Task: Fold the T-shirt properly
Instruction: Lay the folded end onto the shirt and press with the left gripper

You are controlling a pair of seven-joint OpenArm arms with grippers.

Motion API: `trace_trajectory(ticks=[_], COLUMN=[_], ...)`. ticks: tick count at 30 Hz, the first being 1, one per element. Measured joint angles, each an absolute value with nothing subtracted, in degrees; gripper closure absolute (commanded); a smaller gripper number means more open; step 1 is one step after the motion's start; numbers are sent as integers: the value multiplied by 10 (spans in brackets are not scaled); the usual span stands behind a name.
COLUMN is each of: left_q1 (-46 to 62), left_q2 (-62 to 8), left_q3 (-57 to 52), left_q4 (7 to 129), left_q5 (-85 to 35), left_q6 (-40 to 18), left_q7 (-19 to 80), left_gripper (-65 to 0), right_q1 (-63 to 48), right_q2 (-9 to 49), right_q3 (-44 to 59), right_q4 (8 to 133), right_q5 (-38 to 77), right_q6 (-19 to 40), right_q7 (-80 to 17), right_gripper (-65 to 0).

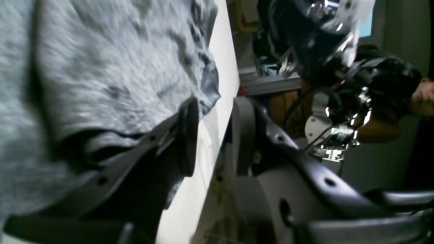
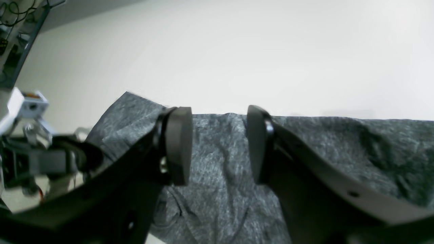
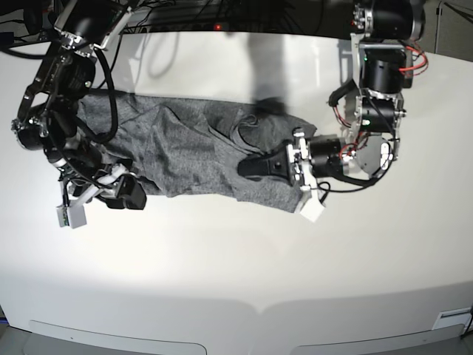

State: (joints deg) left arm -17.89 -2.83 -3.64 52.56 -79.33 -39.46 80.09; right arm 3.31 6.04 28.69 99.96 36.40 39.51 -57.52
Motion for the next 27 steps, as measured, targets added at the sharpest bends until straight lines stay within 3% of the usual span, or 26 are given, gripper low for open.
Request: trace_trajectory(ticks=[11,18,27], left_q1=[-186,-184,-184], left_q2=[-95,-41,-22], left_q3=[-37,-37,-37], left_q4=[525,540,724], left_q5=[-755,-760,-569], left_q6=[-396,-396,-395], left_q7=[801,801,797], left_gripper=[-155,-124,-58], right_q1=[33,33,32], right_q2=[61,61,96], right_q3=[287,287,289], right_q4=[1000,1000,1019], right_q5=[366,366,363], right_q6=[395,395,395], right_q7=[-578,-577,-484], right_gripper=[-270,-270,-270])
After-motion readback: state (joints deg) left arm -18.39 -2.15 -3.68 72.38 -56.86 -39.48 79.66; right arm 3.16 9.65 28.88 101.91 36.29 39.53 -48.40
